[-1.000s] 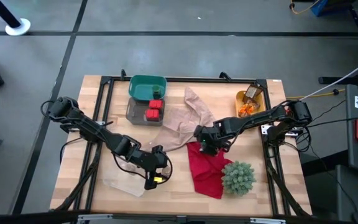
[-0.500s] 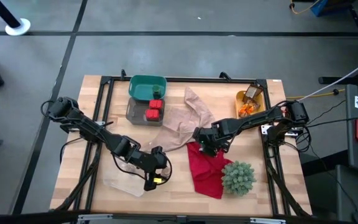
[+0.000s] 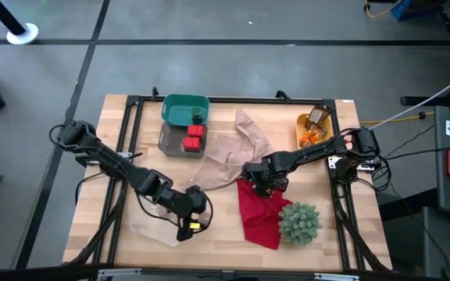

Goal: Sort spices by type
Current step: Put the brown seasoning bottle into the transparent bin

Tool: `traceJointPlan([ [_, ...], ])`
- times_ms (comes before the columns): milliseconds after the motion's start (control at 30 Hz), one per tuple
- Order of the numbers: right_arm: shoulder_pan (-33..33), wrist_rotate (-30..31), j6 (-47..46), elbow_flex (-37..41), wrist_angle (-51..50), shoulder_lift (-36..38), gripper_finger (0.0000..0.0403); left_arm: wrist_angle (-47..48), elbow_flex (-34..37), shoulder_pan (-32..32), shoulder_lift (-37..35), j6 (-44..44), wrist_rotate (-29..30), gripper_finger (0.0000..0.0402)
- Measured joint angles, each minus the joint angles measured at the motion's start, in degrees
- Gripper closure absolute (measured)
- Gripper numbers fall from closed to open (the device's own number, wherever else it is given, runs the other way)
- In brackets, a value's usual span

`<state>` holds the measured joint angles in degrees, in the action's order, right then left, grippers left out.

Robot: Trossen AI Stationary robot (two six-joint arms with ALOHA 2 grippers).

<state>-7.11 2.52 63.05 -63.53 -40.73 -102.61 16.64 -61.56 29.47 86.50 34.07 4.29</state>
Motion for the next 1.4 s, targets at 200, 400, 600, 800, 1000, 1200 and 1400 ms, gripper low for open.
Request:
traceJointPlan([
  [200,0.0,0.0,-0.1,0.0,0.1,0.0,0.0186,11.4,0.0,5.4,-1.5,19.2,-1.3,0.0217],
  [400,0.0,-0.1,-1.5,0.0,0.4,-0.2,0.0177,21.5,0.3,10.9,-1.5,33.9,2.1,0.0217],
  [600,0.0,-0.1,-1.8,0.0,0.3,-0.2,0.0197,25.2,0.3,15.3,-0.5,39.7,14.9,0.0217],
  [800,0.0,-0.2,-2.0,0.0,0.3,-0.2,0.0178,24.7,0.3,16.4,4.2,42.0,17.8,0.0217],
  [1000,0.0,-0.1,-1.9,0.0,0.3,-0.2,0.0197,24.7,0.3,16.4,8.9,41.6,18.7,0.0217],
  [1200,0.0,-0.1,-3.9,0.0,0.4,-0.2,0.0197,24.7,0.3,16.3,12.0,41.1,19.5,0.0202],
  [1400,0.0,-0.1,-4.3,0.0,0.4,-0.2,0.0186,24.5,0.3,16.3,13.7,41.0,19.5,0.0193],
])
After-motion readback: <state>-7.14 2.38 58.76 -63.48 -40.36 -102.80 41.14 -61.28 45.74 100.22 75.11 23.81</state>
